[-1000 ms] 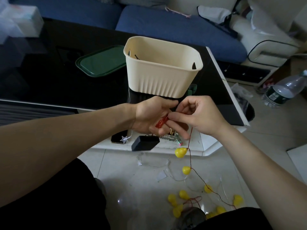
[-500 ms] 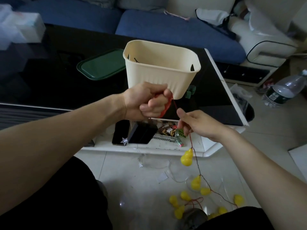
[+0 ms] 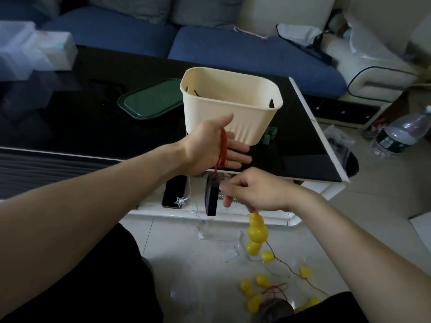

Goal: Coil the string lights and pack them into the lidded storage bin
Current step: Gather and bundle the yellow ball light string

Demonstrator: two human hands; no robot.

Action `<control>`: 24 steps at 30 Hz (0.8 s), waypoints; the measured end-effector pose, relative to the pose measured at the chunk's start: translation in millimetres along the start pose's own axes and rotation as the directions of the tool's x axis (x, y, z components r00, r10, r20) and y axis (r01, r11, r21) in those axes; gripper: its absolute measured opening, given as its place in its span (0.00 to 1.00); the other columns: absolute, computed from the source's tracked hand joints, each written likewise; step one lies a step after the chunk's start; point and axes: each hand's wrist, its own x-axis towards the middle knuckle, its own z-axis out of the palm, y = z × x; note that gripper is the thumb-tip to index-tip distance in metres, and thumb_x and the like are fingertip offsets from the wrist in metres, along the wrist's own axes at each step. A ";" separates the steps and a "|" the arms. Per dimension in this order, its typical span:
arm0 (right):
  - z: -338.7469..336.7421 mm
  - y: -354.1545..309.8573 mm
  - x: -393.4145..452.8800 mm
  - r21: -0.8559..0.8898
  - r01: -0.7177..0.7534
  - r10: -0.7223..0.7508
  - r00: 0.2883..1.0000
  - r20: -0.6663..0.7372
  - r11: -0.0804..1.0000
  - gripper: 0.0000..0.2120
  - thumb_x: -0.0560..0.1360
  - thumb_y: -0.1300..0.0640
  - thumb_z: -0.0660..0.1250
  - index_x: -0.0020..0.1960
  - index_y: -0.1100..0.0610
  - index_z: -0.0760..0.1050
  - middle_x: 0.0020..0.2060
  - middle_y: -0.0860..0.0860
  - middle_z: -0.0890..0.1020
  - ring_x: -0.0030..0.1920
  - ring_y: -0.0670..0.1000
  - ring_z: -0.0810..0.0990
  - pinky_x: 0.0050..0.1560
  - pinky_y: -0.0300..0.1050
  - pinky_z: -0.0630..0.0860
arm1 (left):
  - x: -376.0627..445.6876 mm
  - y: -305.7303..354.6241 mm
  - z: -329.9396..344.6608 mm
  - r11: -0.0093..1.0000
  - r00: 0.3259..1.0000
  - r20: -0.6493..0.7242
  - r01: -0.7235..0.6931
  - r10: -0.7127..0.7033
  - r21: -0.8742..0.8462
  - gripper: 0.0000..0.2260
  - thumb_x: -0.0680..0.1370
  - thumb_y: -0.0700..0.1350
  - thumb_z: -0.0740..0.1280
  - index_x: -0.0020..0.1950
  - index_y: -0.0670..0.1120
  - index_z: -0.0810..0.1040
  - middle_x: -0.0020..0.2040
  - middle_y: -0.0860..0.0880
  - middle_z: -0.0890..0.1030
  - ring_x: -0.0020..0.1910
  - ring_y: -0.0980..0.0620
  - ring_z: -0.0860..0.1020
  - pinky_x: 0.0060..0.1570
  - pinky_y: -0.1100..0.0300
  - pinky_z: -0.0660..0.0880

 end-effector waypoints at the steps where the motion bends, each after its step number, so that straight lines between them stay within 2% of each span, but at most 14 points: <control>1: -2.5 -3.6 -3.2 -0.039 0.038 -0.039 0.999 -0.014 0.999 0.16 0.81 0.46 0.65 0.40 0.52 0.83 0.27 0.46 0.73 0.29 0.45 0.72 0.36 0.43 0.73 | 0.1 -4.0 1.7 0.992 0.999 -0.032 0.027 -0.023 0.120 0.30 0.83 0.60 0.51 0.69 0.35 0.65 0.61 0.35 0.78 0.57 0.38 0.81 0.60 0.46 0.75; 2: -6.0 -5.9 -5.5 -0.060 0.075 -0.077 0.997 -0.031 0.995 0.14 0.80 0.46 0.68 0.41 0.53 0.83 0.27 0.46 0.75 0.29 0.44 0.72 0.35 0.42 0.71 | 0.6 -8.3 2.1 0.976 0.997 -0.058 0.053 -0.042 0.213 0.27 0.83 0.60 0.51 0.61 0.37 0.70 0.58 0.35 0.79 0.54 0.39 0.81 0.56 0.49 0.77; 4: -14.5 -6.8 -11.2 -0.035 0.130 -0.133 0.987 -0.088 0.991 0.10 0.77 0.50 0.72 0.43 0.57 0.83 0.30 0.50 0.79 0.31 0.45 0.73 0.36 0.46 0.71 | -0.4 -16.2 5.2 0.962 0.996 -0.029 0.086 -0.081 0.260 0.23 0.83 0.60 0.51 0.50 0.40 0.72 0.46 0.39 0.81 0.44 0.42 0.79 0.45 0.54 0.75; 5: -18.9 -6.3 -13.9 -0.010 0.160 -0.160 0.979 -0.123 0.987 0.08 0.76 0.53 0.73 0.42 0.57 0.83 0.31 0.52 0.82 0.32 0.45 0.75 0.37 0.46 0.73 | -1.6 -19.5 7.6 0.958 0.994 0.023 0.094 -0.104 0.270 0.24 0.83 0.59 0.51 0.49 0.40 0.72 0.41 0.41 0.80 0.39 0.43 0.79 0.39 0.55 0.73; 6: -22.0 -8.0 -18.0 0.014 0.194 -0.190 0.969 -0.156 0.981 0.06 0.76 0.57 0.74 0.41 0.57 0.83 0.31 0.52 0.84 0.33 0.44 0.77 0.37 0.41 0.74 | -4.1 -22.1 9.2 0.948 0.990 0.072 0.095 -0.123 0.304 0.26 0.83 0.60 0.49 0.49 0.39 0.73 0.38 0.41 0.79 0.34 0.45 0.78 0.33 0.57 0.71; 8: -26.2 -7.2 -21.4 0.013 0.230 -0.222 0.949 -0.222 0.973 0.02 0.74 0.62 0.75 0.42 0.59 0.84 0.31 0.49 0.85 0.33 0.43 0.81 0.38 0.39 0.77 | -8.7 -23.8 12.7 0.917 0.978 0.139 0.092 -0.157 0.387 0.31 0.83 0.62 0.44 0.49 0.38 0.74 0.33 0.41 0.75 0.22 0.49 0.71 0.23 0.63 0.61; 10: -28.0 -5.9 -23.3 -0.025 0.221 -0.221 0.945 -0.240 0.975 0.02 0.72 0.62 0.77 0.42 0.58 0.85 0.33 0.49 0.86 0.36 0.46 0.84 0.41 0.44 0.81 | -16.4 -21.2 15.7 0.879 0.962 0.157 0.129 -0.223 0.459 0.32 0.82 0.64 0.44 0.49 0.38 0.74 0.28 0.44 0.69 0.18 0.53 0.61 0.21 0.66 0.55; 12: -29.8 -7.8 -27.0 -0.021 0.224 -0.223 0.950 -0.220 0.974 0.04 0.70 0.64 0.78 0.41 0.57 0.84 0.32 0.49 0.85 0.35 0.43 0.83 0.39 0.40 0.78 | -26.5 -15.5 16.5 0.820 0.944 0.165 0.153 -0.286 0.551 0.29 0.83 0.62 0.49 0.46 0.39 0.75 0.25 0.49 0.61 0.20 0.54 0.57 0.21 0.64 0.51; 14: -30.1 -11.3 -30.6 -0.008 0.242 -0.238 0.947 -0.215 0.970 0.05 0.69 0.64 0.79 0.42 0.57 0.85 0.34 0.50 0.86 0.36 0.43 0.83 0.40 0.37 0.77 | -36.5 -12.5 14.4 0.775 0.941 0.171 0.128 -0.292 0.619 0.24 0.83 0.59 0.53 0.40 0.42 0.72 0.25 0.51 0.57 0.22 0.54 0.55 0.25 0.60 0.50; 17: -26.6 -13.4 -32.2 0.062 0.275 -0.259 0.947 -0.192 0.959 0.09 0.66 0.64 0.81 0.44 0.59 0.85 0.38 0.53 0.87 0.40 0.49 0.85 0.43 0.39 0.80 | -47.6 -9.8 10.1 0.705 0.958 0.127 0.096 -0.257 0.702 0.24 0.84 0.57 0.56 0.31 0.46 0.65 0.24 0.50 0.57 0.23 0.53 0.54 0.26 0.60 0.50; 20: -22.2 -11.4 -31.9 -0.014 0.234 -0.231 0.945 -0.230 0.972 0.10 0.65 0.61 0.83 0.43 0.55 0.85 0.36 0.50 0.86 0.38 0.45 0.82 0.42 0.40 0.79 | -51.8 -8.9 4.2 0.647 0.966 0.088 0.094 -0.243 0.757 0.26 0.83 0.53 0.58 0.25 0.48 0.63 0.23 0.49 0.59 0.22 0.53 0.55 0.27 0.60 0.51; 24: -24.3 -7.6 -37.7 -0.014 0.176 -0.172 0.939 -0.298 0.984 0.07 0.68 0.53 0.80 0.41 0.54 0.85 0.35 0.49 0.85 0.35 0.43 0.81 0.39 0.39 0.78 | -49.7 -5.4 2.0 0.688 0.969 0.127 0.056 -0.212 0.724 0.25 0.83 0.51 0.58 0.27 0.47 0.62 0.24 0.49 0.59 0.22 0.52 0.55 0.26 0.62 0.52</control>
